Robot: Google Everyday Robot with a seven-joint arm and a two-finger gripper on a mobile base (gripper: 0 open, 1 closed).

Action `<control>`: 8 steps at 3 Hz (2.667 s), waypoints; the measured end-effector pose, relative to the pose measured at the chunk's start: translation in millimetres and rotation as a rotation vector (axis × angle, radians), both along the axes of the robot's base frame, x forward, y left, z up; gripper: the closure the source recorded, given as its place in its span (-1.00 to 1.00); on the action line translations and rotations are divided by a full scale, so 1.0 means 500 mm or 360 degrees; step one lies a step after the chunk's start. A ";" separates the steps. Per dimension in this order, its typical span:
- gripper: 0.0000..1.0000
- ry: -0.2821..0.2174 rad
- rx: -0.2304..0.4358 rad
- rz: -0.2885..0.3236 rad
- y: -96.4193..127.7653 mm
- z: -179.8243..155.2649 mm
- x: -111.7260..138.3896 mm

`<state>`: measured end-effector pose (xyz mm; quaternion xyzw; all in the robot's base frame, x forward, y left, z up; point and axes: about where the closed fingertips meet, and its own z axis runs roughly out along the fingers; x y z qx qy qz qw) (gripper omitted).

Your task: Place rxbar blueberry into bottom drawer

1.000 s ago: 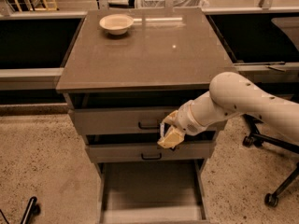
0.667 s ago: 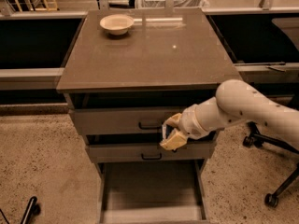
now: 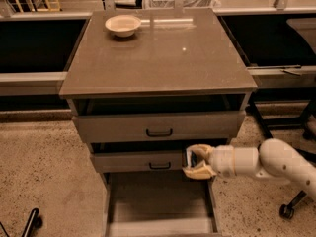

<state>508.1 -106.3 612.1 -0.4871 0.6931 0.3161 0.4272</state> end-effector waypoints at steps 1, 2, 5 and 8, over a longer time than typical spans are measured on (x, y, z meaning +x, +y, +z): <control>1.00 0.0016 0.0178 -0.0012 -0.068 -0.143 -0.035; 1.00 0.0099 0.0246 0.0024 -0.080 -0.258 -0.048; 1.00 0.0230 0.0067 -0.0077 0.041 -0.445 -0.063; 0.94 -0.0047 -0.0040 0.0010 0.057 -0.619 -0.013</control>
Offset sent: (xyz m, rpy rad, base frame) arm -0.0299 -0.0471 -0.2001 0.2019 0.1299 0.0469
